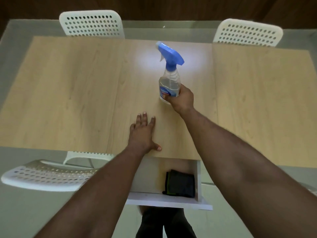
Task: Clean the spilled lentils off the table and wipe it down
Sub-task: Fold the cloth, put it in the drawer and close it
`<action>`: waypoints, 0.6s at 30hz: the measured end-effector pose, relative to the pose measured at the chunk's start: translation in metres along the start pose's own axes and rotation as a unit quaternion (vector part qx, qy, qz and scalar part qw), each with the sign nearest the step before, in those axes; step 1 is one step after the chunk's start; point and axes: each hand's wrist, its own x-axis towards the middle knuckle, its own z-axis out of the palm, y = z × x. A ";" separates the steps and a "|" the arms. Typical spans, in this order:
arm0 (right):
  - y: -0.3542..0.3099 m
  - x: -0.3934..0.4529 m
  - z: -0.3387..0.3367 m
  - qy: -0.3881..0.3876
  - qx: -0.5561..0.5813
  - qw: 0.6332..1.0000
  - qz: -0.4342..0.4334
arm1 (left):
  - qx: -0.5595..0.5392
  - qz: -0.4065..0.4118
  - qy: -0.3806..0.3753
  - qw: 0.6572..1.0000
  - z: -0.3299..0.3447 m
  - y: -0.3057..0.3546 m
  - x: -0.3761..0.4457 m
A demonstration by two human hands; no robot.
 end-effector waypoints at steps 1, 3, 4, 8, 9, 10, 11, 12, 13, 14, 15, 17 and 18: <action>0.000 0.001 0.003 0.003 0.005 1.000 0.002 | 0.003 0.000 -0.003 1.000 0.000 -0.001 0.002; 0.001 -0.003 0.006 0.007 0.019 1.000 0.011 | 0.013 0.002 0.000 1.000 0.001 -0.002 0.003; 0.002 -0.005 0.006 0.009 0.024 1.000 0.016 | 0.017 0.002 0.004 1.000 0.001 -0.002 0.003; 0.008 -0.033 0.003 0.017 0.016 0.999 0.029 | 0.018 0.007 0.010 1.000 0.001 -0.003 0.000; 0.008 -0.045 0.002 0.019 0.014 0.999 0.034 | 0.017 0.008 0.013 1.000 0.000 -0.003 -0.002; 0.011 -0.055 0.001 0.020 0.014 0.999 0.041 | 0.013 0.005 0.016 1.000 0.000 -0.003 -0.002; 0.013 -0.069 0.000 0.023 0.016 0.999 0.046 | 0.010 0.001 0.020 1.000 -0.001 -0.003 -0.005; 0.015 -0.087 -0.003 0.027 0.020 0.998 0.050 | 0.011 0.001 0.028 1.000 0.000 -0.002 -0.011; 0.019 -0.102 -0.004 0.029 0.024 0.998 0.059 | 0.012 0.002 0.034 0.999 0.002 -0.002 -0.016; 0.021 -0.117 -0.006 0.032 0.030 0.997 0.067 | 0.015 0.005 0.042 0.999 0.004 -0.001 -0.023; 0.023 -0.138 -0.008 0.034 0.036 0.996 0.076 | 0.016 0.012 0.052 0.998 0.008 -0.001 -0.036; 0.027 -0.170 -0.011 0.030 0.047 0.994 0.091 | 0.000 0.031 0.075 0.997 0.020 -0.003 -0.061; 0.027 -0.191 -0.012 0.026 0.051 0.994 0.097 | -0.015 0.045 0.081 0.996 0.027 -0.006 -0.079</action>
